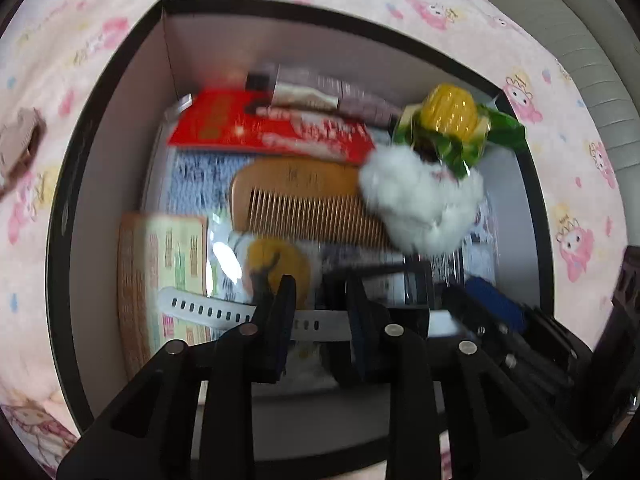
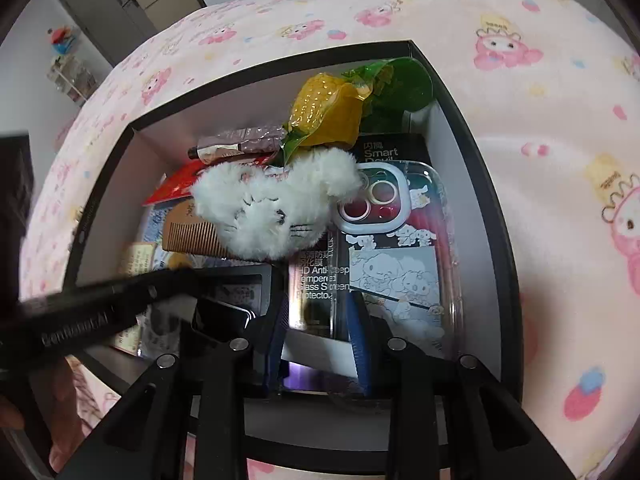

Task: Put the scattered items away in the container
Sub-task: 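Withdraw the left gripper and move it to the beige fabric mask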

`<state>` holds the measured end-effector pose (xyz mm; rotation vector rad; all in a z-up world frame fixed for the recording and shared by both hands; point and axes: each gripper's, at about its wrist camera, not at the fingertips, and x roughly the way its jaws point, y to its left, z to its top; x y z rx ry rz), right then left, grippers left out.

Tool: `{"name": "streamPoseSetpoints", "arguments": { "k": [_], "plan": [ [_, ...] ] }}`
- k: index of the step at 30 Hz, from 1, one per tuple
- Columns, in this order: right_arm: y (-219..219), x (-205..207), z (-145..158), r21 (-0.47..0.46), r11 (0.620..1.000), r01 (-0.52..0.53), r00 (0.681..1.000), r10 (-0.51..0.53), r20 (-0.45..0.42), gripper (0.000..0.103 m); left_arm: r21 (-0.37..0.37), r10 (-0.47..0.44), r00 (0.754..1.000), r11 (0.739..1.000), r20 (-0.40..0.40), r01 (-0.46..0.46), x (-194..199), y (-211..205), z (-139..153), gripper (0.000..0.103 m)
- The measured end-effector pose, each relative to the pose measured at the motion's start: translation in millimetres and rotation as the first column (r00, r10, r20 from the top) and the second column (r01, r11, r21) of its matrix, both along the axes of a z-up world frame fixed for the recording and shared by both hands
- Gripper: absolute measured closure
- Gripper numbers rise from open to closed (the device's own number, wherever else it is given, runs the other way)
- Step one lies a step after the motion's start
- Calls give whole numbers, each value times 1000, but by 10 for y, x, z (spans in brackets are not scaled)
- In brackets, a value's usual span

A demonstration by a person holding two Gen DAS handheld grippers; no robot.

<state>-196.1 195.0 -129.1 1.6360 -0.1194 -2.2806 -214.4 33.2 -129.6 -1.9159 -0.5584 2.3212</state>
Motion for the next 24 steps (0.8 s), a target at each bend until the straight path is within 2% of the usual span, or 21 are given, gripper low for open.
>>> {"name": "streamPoseSetpoints", "arguments": {
  "k": [3, 7, 9, 12, 14, 18, 20, 22, 24],
  "plan": [
    [-32, 12, 28, -33, 999, -29, 1000, 29, -3, 76, 33, -16, 1000, 999, 8, 15, 86, -55, 41, 77],
    [-32, 11, 87, -92, 995, -28, 1000, 27, -13, 77, 34, -38, 998, 999, -54, 39, 118, -56, 141, 77],
    [-29, 20, 94, -78, 997, -18, 1000, 16, -25, 77, 33, -44, 999, 998, -19, 45, 91, -28, 73, 77],
    [-24, 38, 42, -94, 995, -23, 999, 25, 21, 74, 37, -44, 999, 998, 0, 44, 112, -20, 2, 77],
    [-37, 70, 83, -69, 997, -28, 1000, 28, 0, 74, 47, -46, 999, 998, -7, 46, 155, -23, 24, 76],
    [13, 153, 173, -84, 996, -26, 999, 22, -43, 74, 70, -46, 998, 996, -54, 49, 245, -67, 128, 76],
    [24, 217, 286, -71, 997, -20, 995, 13, -103, 74, 82, -37, 993, 996, -109, 46, 293, -109, 233, 76],
    [58, 327, 449, -97, 995, -31, 987, 15, -161, 74, 100, -37, 985, 993, -171, 55, 430, -115, 348, 75],
    [95, 468, 601, -128, 991, -26, 979, -1, -202, 69, 104, -48, 979, 992, -199, 69, 543, -73, 471, 71]
  ]
}}
